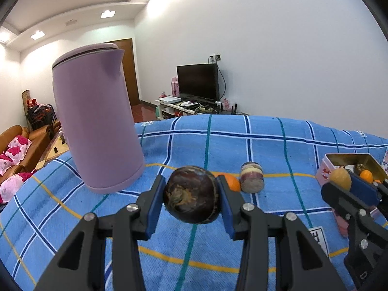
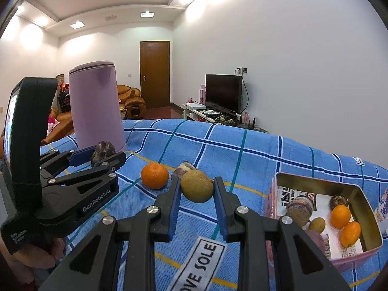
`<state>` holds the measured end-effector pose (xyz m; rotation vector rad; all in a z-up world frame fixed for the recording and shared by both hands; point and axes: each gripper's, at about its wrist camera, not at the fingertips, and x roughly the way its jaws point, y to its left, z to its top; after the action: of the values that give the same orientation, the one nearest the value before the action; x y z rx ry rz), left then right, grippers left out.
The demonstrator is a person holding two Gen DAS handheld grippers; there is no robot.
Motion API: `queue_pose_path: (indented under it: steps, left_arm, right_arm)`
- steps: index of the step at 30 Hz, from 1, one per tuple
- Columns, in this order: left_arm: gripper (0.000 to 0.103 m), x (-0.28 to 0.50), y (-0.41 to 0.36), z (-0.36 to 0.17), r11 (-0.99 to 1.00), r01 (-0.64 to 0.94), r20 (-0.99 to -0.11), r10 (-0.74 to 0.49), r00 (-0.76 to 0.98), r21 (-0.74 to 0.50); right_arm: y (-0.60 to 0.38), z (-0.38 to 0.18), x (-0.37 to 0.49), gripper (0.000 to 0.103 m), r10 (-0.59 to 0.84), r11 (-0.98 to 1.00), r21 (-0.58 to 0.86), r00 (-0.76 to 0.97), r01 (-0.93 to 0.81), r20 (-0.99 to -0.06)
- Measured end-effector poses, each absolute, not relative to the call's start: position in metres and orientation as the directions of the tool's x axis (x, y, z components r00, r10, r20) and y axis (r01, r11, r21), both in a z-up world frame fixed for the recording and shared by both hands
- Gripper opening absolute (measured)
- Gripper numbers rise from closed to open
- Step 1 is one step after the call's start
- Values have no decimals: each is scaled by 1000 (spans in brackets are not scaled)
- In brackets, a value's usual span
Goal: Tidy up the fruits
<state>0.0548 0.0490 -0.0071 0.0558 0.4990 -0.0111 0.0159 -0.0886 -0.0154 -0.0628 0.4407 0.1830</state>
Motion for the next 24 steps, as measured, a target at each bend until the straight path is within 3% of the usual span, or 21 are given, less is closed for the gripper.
queue_pose_path:
  steps: [24]
  left_arm:
    - [45, 22, -9, -4, 991, 94, -460, -41, 887, 92]
  right_arm:
    - [-148, -3, -21, 29, 135, 990, 5, 913, -144, -384]
